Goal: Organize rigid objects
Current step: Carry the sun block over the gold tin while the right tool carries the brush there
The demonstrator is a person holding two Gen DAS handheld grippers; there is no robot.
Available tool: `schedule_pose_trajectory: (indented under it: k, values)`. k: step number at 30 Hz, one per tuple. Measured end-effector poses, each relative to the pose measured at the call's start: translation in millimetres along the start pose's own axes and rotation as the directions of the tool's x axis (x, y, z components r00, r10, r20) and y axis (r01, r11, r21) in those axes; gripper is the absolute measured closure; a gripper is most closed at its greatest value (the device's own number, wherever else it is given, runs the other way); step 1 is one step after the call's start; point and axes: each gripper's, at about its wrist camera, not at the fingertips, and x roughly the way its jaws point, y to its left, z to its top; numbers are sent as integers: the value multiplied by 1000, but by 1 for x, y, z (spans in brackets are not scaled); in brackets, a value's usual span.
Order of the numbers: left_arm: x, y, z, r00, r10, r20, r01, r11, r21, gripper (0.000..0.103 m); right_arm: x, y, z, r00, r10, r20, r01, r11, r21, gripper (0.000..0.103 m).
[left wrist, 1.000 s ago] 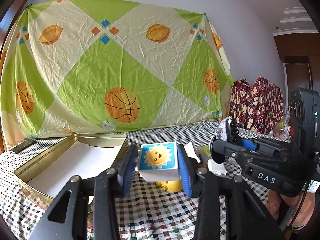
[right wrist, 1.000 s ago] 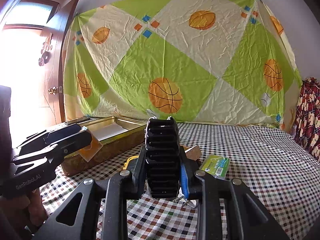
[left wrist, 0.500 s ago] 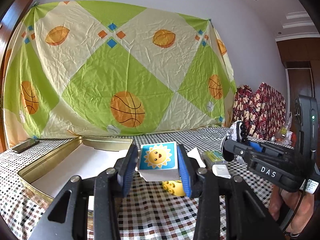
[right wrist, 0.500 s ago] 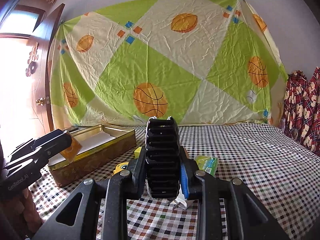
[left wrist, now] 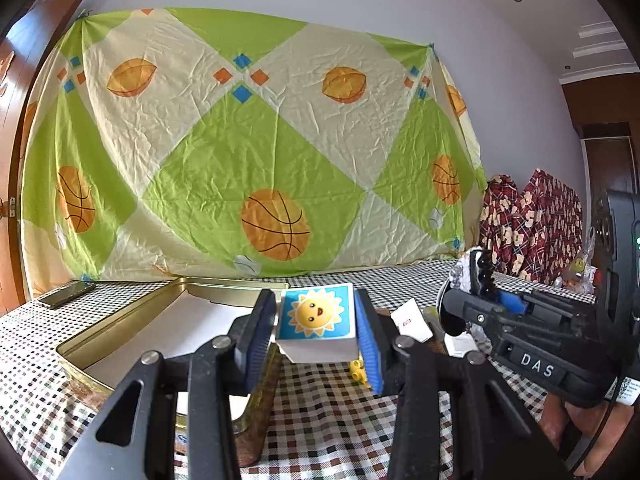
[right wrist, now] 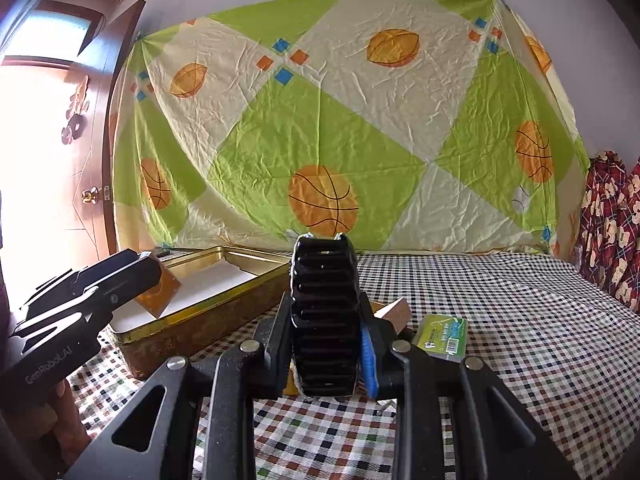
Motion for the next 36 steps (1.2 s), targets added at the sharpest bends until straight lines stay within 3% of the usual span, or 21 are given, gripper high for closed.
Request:
schedule_pose_trajectory:
  k: [36]
  values:
    - [-9,73,-2,990,141,-7,-141,987,-80,64,31,78,4,992,102,-79,-109,990,-88,73]
